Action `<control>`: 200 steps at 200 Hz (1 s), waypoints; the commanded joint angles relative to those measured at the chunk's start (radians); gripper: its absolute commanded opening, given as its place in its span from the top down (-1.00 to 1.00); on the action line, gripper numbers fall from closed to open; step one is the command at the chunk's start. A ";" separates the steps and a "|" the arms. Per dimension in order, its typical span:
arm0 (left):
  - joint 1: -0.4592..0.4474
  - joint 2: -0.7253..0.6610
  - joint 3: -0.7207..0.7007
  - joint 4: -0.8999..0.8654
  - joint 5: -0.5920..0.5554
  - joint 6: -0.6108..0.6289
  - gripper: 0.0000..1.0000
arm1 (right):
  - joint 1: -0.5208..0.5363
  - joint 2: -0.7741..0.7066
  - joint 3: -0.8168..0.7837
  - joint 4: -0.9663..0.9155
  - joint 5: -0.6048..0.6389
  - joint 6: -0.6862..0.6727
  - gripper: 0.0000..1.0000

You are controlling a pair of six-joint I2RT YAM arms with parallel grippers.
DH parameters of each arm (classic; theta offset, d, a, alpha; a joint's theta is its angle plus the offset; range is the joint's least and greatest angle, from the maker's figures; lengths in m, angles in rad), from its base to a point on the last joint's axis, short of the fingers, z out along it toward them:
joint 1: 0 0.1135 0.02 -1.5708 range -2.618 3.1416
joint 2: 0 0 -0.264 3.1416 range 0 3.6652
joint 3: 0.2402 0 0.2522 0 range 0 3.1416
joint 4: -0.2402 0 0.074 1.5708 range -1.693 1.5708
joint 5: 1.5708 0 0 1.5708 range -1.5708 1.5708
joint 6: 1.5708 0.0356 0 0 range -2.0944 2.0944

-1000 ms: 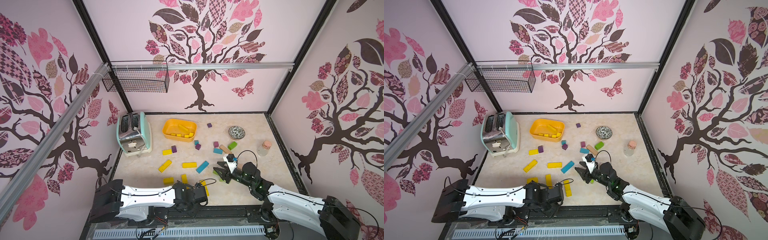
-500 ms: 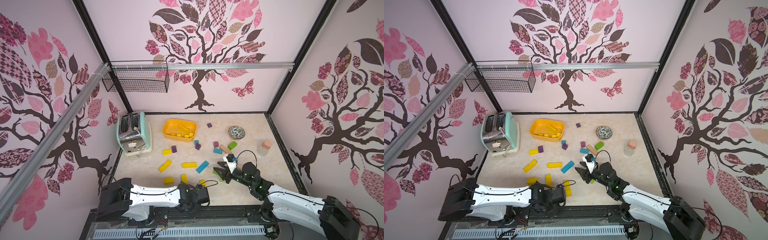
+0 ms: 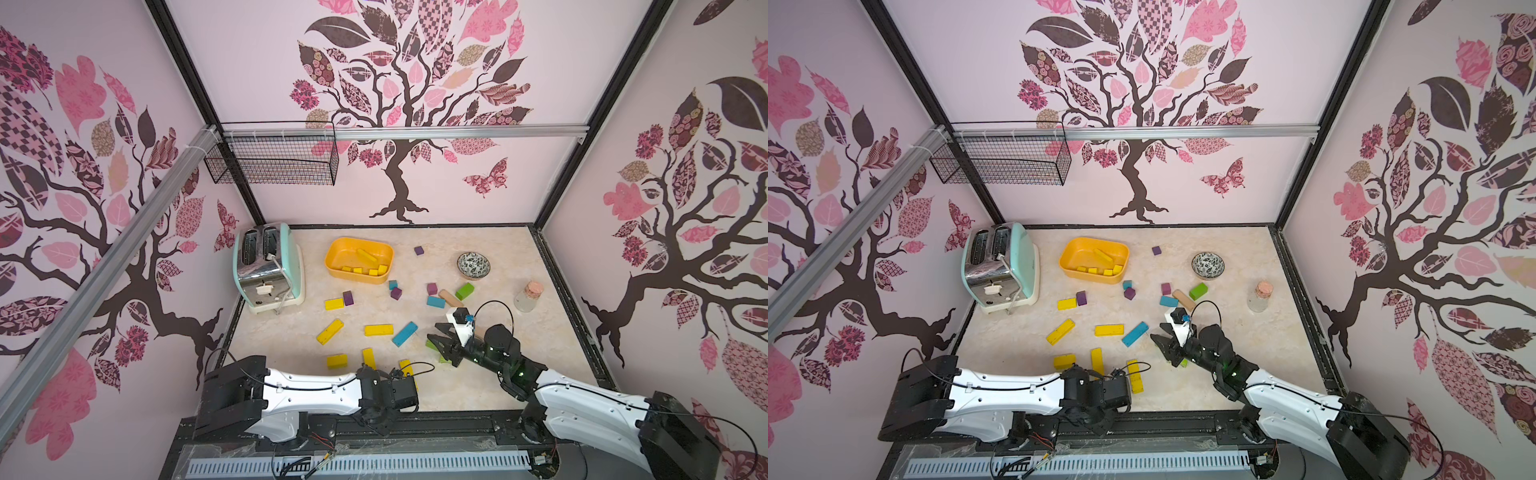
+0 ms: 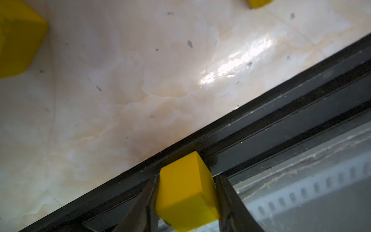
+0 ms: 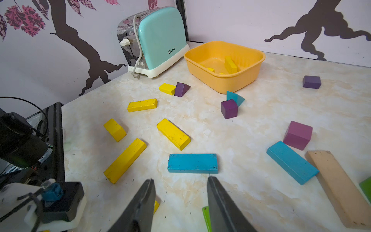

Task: Pick out the yellow building blocks
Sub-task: Pick up the building block from the center of the board, then place the building block in the storage box.

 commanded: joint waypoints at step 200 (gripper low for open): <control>1.074 0.381 0.878 0.071 -0.014 0.628 0.31 | 0.000 0.460 0.489 -0.019 -0.025 0.049 0.10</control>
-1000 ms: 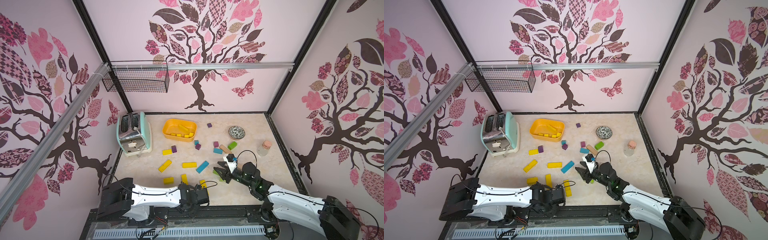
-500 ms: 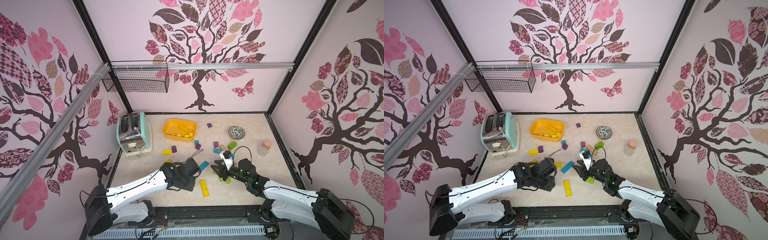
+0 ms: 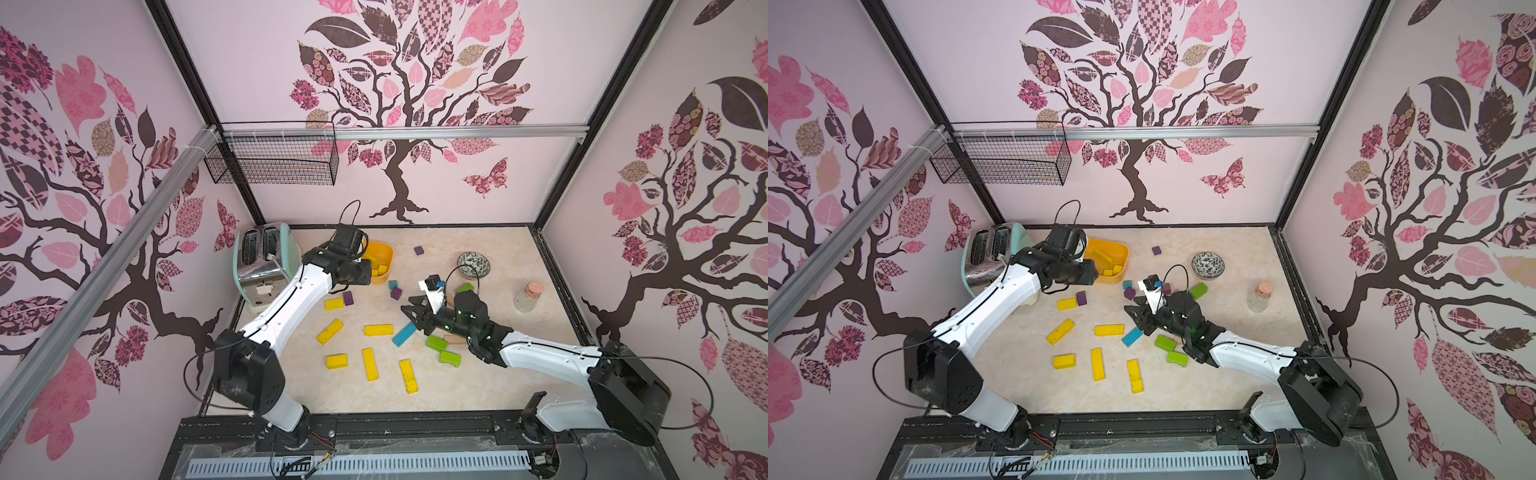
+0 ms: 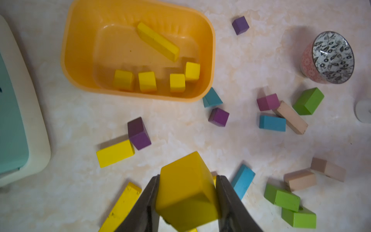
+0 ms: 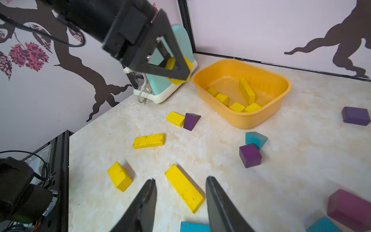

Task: Pick out the yellow building blocks
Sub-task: Place the building block in the storage box.

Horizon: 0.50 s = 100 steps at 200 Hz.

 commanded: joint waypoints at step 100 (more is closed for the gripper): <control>0.162 0.418 0.341 0.157 0.061 0.021 -0.10 | -0.013 0.142 0.113 -0.040 0.028 -0.045 0.07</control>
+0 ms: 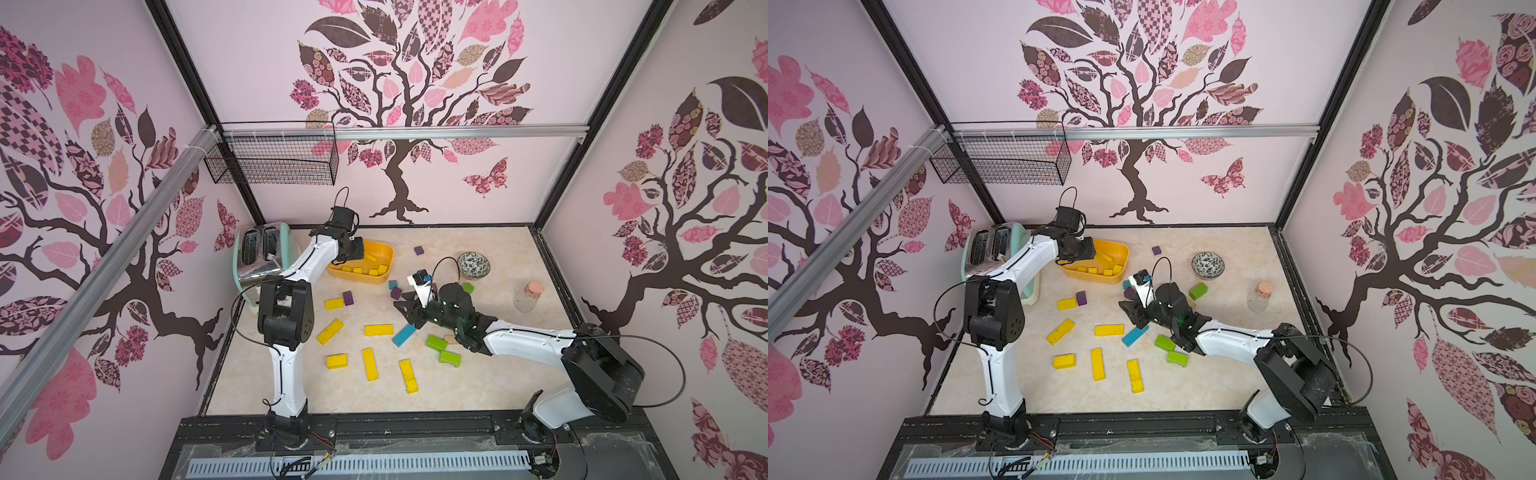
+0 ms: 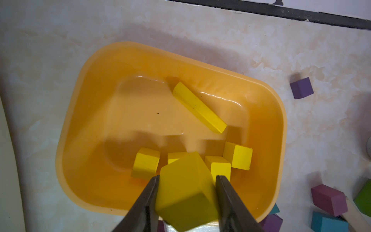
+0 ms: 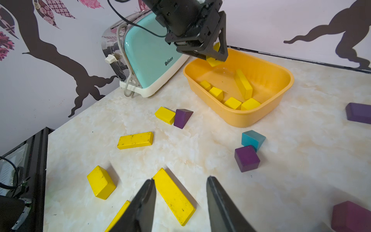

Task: Pick out the yellow building blocks
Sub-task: Place the building block in the storage box.

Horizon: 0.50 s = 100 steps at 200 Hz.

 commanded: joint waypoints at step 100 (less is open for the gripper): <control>-0.001 -0.163 -0.059 0.050 0.053 -0.003 -0.21 | -0.005 -0.043 0.049 -0.074 -0.036 -0.009 0.06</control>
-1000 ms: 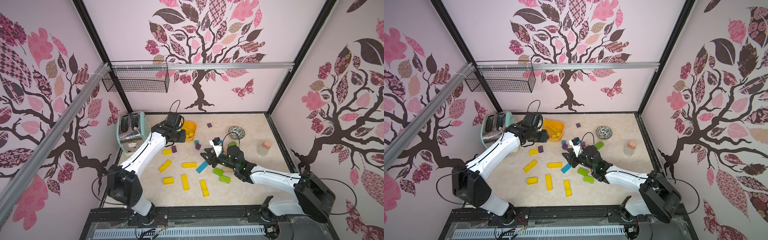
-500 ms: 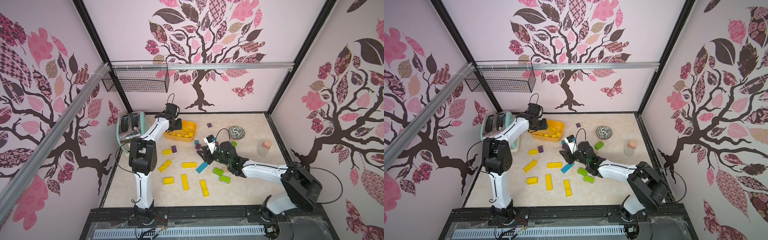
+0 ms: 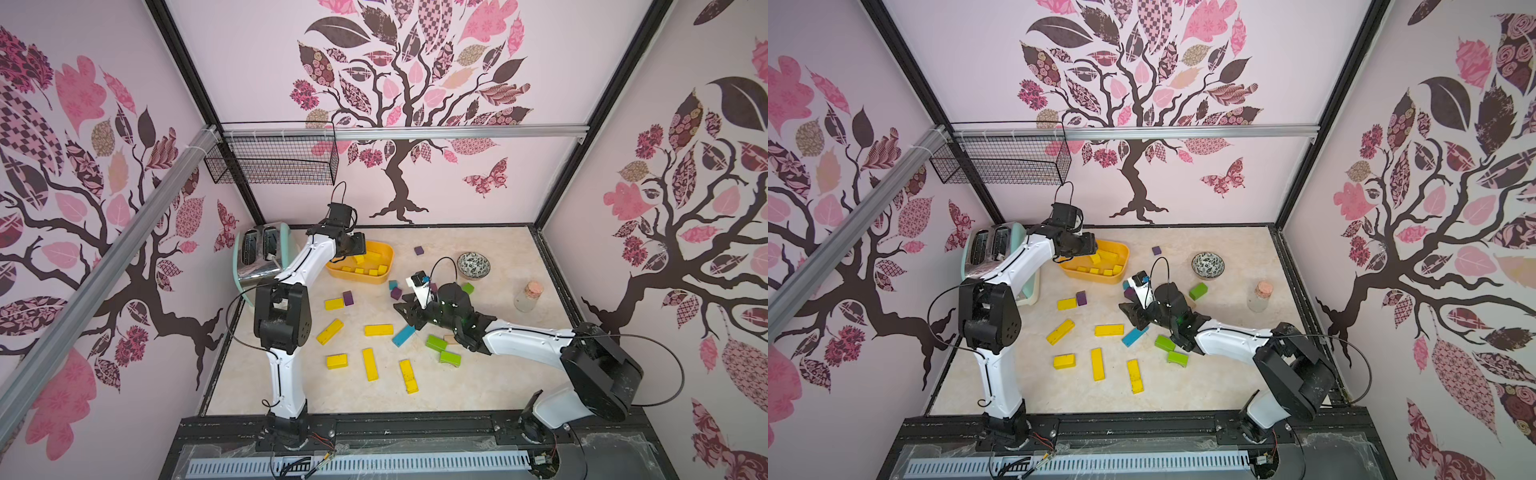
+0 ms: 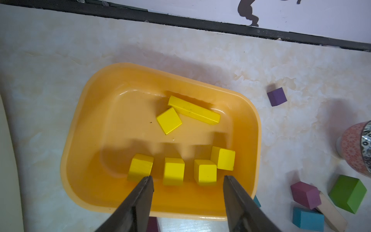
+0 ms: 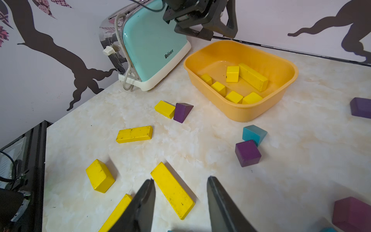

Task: Pick out the yellow building blocks
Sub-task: Place the building block in the storage box, then pick up the building block from the center of the board.

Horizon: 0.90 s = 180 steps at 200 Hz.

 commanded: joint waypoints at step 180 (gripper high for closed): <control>-0.134 -0.916 -0.765 -0.093 0.009 -0.094 -0.19 | 0.100 -0.146 -0.022 -0.254 -0.010 0.110 0.05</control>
